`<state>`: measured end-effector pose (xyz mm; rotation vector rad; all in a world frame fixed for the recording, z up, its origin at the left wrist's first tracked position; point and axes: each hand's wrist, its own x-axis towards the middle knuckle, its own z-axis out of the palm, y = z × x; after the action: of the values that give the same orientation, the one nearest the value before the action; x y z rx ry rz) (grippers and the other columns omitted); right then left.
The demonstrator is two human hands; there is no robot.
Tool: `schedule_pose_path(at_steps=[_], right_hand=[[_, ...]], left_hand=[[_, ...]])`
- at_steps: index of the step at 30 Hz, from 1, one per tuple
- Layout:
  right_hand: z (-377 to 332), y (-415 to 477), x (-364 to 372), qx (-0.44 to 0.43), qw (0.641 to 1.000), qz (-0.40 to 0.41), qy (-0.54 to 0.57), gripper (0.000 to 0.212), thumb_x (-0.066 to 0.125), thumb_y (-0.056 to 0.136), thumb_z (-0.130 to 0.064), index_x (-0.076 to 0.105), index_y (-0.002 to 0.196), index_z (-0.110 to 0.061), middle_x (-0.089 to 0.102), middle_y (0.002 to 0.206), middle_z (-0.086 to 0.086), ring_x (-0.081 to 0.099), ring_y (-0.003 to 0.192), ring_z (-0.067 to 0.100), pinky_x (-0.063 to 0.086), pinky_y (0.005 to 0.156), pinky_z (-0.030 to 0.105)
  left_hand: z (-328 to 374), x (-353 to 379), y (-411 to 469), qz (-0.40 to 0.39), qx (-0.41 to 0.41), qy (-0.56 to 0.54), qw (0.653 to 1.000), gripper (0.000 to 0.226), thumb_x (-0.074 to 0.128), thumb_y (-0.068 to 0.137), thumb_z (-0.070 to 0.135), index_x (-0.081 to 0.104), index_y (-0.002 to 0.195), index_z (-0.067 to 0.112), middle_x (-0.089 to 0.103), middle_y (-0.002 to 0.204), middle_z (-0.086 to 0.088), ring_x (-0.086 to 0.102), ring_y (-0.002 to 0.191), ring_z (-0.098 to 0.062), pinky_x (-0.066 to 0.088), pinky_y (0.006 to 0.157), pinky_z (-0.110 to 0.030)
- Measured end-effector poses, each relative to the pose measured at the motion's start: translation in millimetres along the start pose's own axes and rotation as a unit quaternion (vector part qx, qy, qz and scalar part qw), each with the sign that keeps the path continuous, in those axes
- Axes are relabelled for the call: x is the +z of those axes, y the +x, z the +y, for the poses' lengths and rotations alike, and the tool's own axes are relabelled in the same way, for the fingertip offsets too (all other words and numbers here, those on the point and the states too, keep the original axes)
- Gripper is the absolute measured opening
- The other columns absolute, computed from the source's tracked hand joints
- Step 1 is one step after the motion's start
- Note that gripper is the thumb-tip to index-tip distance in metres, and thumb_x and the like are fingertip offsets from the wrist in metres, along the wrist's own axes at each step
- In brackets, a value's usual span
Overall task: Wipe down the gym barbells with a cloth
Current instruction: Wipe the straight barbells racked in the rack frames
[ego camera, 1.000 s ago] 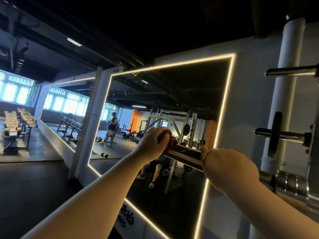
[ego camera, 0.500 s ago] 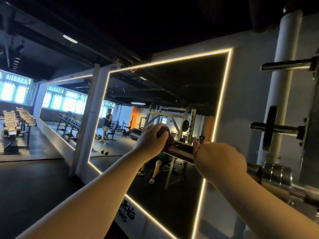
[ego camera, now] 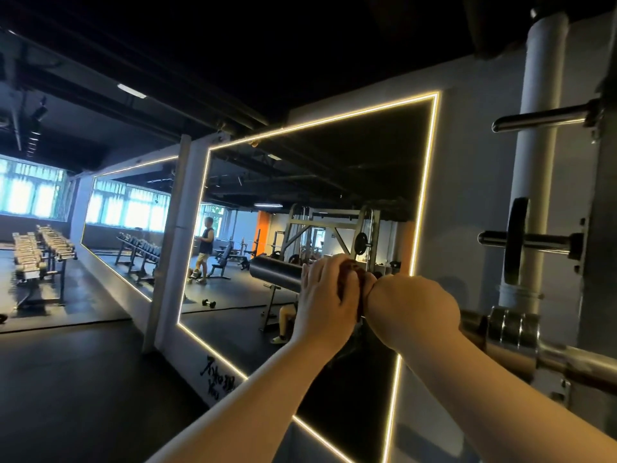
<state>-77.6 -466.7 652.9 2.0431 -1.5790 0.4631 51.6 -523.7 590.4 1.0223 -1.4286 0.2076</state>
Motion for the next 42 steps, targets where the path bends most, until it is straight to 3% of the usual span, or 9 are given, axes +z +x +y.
schedule_pose_path(at_steps=[12, 17, 19, 22, 25, 28, 35, 38, 42], right_hand=[[6.9, -19.0, -26.5, -0.027, 0.998, -0.058, 0.022, 0.021, 0.049, 0.104, -0.025, 0.057, 0.12, -0.014, 0.053, 0.087, 0.001, 0.058, 0.085, 0.022, 0.049, 0.075, 0.037], [34.6, -41.2, -50.8, -0.033, 0.986, -0.125, -0.107, 0.026, 0.051, 0.103, -0.026, 0.056, 0.126, -0.015, 0.065, 0.115, 0.005, 0.063, 0.114, 0.03, 0.048, 0.104, 0.051], [50.0, -47.3, -54.7, -0.02, 0.982, -0.138, -0.124, 0.03, 0.05, 0.103, -0.027, 0.053, 0.131, -0.017, 0.058, 0.102, 0.005, 0.063, 0.115, 0.031, 0.048, 0.104, 0.052], [61.5, -54.8, -48.5, -0.018, 0.992, -0.088, -0.083, 0.018, 0.045, 0.104, -0.028, 0.057, 0.113, -0.018, 0.054, 0.083, -0.001, 0.067, 0.094, 0.026, 0.055, 0.093, 0.046], [60.1, -60.1, -44.6, -0.011, 0.998, -0.036, -0.053, 0.02, 0.043, 0.104, -0.029, 0.054, 0.091, -0.02, 0.059, 0.078, -0.003, 0.065, 0.078, 0.019, 0.058, 0.082, 0.038], [62.0, -58.8, -44.3, -0.019, 0.998, -0.021, -0.048, 0.023, 0.04, 0.104, -0.026, 0.049, 0.084, -0.02, 0.06, 0.08, -0.002, 0.065, 0.079, 0.021, 0.058, 0.081, 0.039], [68.2, -52.6, -43.7, -0.025, 0.998, -0.05, -0.022, 0.034, 0.034, 0.107, -0.027, 0.049, 0.078, -0.016, 0.059, 0.085, 0.0, 0.06, 0.078, 0.023, 0.051, 0.073, 0.035], [70.2, -50.3, -44.8, -0.028, 0.997, -0.065, 0.014, 0.03, 0.036, 0.107, -0.027, 0.055, 0.086, -0.015, 0.063, 0.095, 0.003, 0.061, 0.084, 0.025, 0.051, 0.076, 0.035], [70.3, -41.9, -40.9, -0.045, 0.997, -0.064, 0.015, 0.025, 0.044, 0.105, -0.031, 0.055, 0.089, -0.015, 0.057, 0.083, 0.0, 0.06, 0.079, 0.02, 0.054, 0.075, 0.035]], left_hand=[[8.1, -23.0, 26.3, -0.066, -0.167, 0.062, 0.982, 0.029, 0.033, 0.109, 0.036, 0.039, 0.137, 0.028, 0.042, 0.133, -0.006, 0.042, 0.129, -0.026, 0.042, 0.11, -0.052], [50.7, -9.5, -11.2, -0.122, -0.062, 0.025, 0.99, 0.034, 0.042, 0.107, 0.036, 0.037, 0.14, 0.033, 0.038, 0.14, 0.001, 0.038, 0.128, -0.015, 0.038, 0.089, -0.017], [58.1, -4.1, -21.4, -0.131, -0.033, -0.006, 0.991, 0.036, 0.045, 0.106, 0.038, 0.035, 0.14, 0.036, 0.037, 0.141, 0.005, 0.039, 0.128, -0.011, 0.037, 0.083, -0.011], [50.0, -3.8, -22.9, -0.095, -0.033, -0.021, 0.995, 0.029, 0.045, 0.105, 0.041, 0.037, 0.133, 0.041, 0.04, 0.129, 0.013, 0.046, 0.126, -0.013, 0.052, 0.099, -0.035], [41.1, -4.9, -4.1, -0.008, -0.164, -0.032, 0.986, 0.023, 0.039, 0.106, 0.041, 0.037, 0.13, 0.04, 0.037, 0.124, 0.012, 0.052, 0.125, -0.024, 0.055, 0.098, -0.049], [59.8, 5.8, -3.7, 0.018, -0.207, -0.026, 0.978, 0.029, 0.031, 0.108, 0.04, 0.034, 0.136, 0.034, 0.034, 0.138, 0.004, 0.048, 0.124, -0.022, 0.051, 0.1, -0.045], [95.1, 40.5, -89.4, 0.033, -0.049, -0.061, 0.996, 0.049, 0.047, 0.103, 0.026, 0.023, 0.141, 0.047, 0.021, 0.163, -0.003, 0.032, 0.147, -0.025, 0.043, 0.113, -0.048], [97.9, 41.9, -83.2, 0.081, -0.054, -0.175, 0.98, 0.044, 0.048, 0.09, 0.071, 0.033, 0.13, 0.059, 0.027, 0.16, 0.0, 0.035, 0.145, -0.019, 0.047, 0.11, -0.047], [82.3, 44.6, -54.3, 0.178, -0.129, -0.15, 0.964, 0.042, 0.032, 0.087, 0.06, 0.029, 0.127, 0.052, 0.028, 0.153, 0.001, 0.041, 0.14, -0.024, 0.052, 0.103, -0.053]])
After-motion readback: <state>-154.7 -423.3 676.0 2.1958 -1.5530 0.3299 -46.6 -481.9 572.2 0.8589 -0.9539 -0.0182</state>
